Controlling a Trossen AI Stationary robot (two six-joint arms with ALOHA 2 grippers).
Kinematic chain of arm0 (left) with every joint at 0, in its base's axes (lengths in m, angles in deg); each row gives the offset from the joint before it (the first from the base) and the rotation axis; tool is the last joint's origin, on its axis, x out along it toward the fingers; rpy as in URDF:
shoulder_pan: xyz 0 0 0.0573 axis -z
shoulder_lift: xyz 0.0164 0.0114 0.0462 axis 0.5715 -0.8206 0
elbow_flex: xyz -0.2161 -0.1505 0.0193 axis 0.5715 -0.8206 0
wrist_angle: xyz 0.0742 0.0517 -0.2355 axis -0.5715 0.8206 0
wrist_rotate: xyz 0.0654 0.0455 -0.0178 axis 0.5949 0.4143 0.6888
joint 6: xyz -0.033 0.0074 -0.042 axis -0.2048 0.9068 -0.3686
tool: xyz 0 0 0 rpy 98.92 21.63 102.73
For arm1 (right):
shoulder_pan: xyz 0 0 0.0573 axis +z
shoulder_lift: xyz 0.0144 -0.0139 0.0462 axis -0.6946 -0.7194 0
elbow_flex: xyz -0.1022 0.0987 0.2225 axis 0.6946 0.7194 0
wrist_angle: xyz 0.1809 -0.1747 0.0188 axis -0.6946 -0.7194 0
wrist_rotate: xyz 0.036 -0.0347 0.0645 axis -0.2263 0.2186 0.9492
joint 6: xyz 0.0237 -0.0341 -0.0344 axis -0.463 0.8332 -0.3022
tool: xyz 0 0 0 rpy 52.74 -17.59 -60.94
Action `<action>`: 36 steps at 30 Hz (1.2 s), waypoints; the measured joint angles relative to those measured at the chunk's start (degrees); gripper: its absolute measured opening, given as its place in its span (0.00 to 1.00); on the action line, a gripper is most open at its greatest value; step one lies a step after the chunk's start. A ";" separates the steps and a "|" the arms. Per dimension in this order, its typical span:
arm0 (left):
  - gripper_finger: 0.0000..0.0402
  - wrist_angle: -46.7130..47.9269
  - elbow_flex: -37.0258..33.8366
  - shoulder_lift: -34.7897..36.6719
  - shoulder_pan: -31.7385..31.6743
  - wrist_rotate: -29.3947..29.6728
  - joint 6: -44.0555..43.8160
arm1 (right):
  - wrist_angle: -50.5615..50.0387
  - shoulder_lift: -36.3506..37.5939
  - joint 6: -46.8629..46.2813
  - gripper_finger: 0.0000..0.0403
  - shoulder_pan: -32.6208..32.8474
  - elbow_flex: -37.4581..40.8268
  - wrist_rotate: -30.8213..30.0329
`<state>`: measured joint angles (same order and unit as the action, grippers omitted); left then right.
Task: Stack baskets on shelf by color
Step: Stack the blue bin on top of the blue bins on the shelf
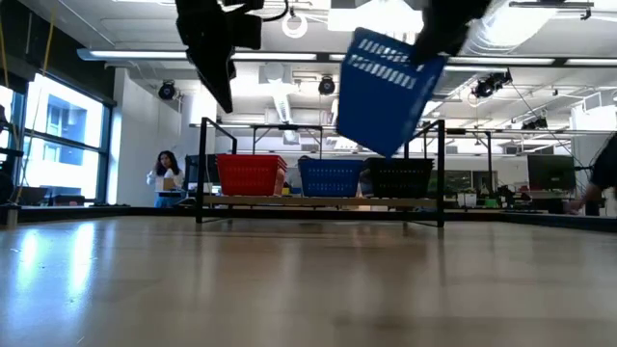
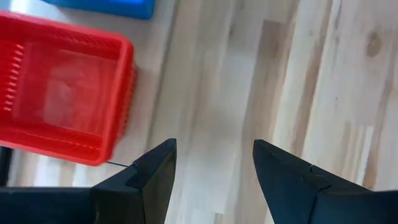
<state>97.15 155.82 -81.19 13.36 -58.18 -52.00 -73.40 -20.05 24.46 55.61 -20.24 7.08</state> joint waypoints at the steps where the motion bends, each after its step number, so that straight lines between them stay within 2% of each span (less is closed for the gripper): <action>1: 0.50 -0.10 -0.73 0.32 0.00 -0.53 0.00 | -0.03 -0.99 1.87 0.00 -0.98 -1.09 -0.01; 5: 0.50 -1.87 -3.90 2.44 0.16 -3.04 -0.34 | -1.84 -5.08 9.16 0.00 -4.86 -5.67 -1.64; 17: 0.50 -4.25 -7.18 7.15 0.24 -3.20 -6.30 | -3.40 -15.63 32.15 0.00 -17.26 -15.64 -7.55; 26: 0.50 -4.28 -7.18 7.37 0.24 -3.20 -8.21 | -1.28 -21.90 38.49 0.00 -23.96 -16.48 -7.55; 36: 0.50 -4.28 -7.18 7.37 0.24 -3.14 -9.07 | 0.42 -23.89 42.21 0.00 -27.18 -16.53 -7.05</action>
<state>92.88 148.64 -73.82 13.60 -61.32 -61.07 -72.98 -43.94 66.67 28.43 -36.76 0.03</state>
